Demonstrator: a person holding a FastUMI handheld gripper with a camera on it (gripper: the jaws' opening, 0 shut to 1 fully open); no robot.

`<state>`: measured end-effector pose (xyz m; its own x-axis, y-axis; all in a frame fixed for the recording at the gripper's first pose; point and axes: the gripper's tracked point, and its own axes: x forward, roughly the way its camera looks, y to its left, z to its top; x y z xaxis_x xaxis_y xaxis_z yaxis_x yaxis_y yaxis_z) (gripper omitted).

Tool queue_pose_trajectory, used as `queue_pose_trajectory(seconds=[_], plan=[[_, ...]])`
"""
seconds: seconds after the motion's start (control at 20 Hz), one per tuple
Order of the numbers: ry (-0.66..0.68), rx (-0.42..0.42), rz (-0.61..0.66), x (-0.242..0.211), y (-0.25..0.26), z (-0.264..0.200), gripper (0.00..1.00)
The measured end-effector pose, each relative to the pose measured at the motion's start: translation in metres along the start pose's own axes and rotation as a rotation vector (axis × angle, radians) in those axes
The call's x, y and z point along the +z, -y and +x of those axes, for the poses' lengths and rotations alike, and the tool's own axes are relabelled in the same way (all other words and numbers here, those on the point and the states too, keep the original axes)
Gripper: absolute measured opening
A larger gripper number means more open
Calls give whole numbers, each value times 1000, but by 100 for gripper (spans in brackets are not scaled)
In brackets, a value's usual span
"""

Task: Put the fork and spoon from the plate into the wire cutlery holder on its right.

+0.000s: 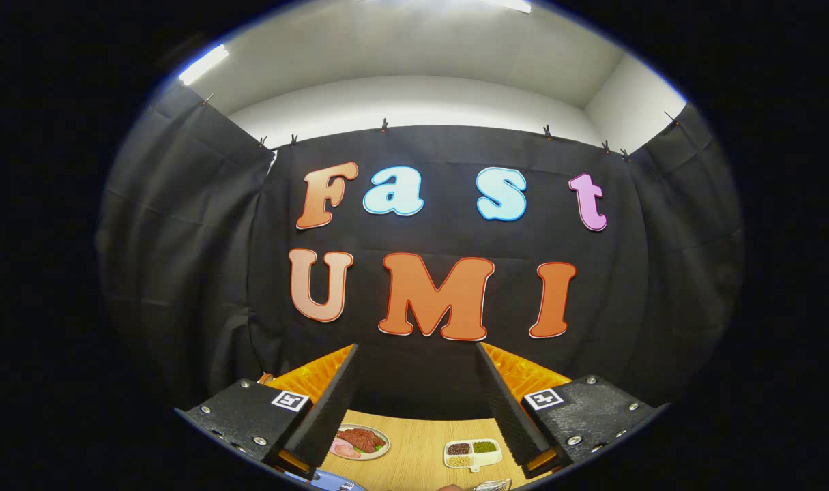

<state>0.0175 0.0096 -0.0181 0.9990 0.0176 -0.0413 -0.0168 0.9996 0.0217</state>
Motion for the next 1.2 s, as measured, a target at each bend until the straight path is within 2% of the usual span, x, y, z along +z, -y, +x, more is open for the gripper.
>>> queue_pose_trajectory(seconds=[0.2, 0.4, 0.7, 1.1, 1.2], plan=[[-56, 8, 6, -20, -9, 5, 99], [-203, 60, 4, -75, -33, 6, 99], [-629, 191, 68, -210, -82, -28, 98], [-1103, 255, 65, -334, -135, -81, 96], [-1229, 270, 111, -362, -147, -100, 92]])
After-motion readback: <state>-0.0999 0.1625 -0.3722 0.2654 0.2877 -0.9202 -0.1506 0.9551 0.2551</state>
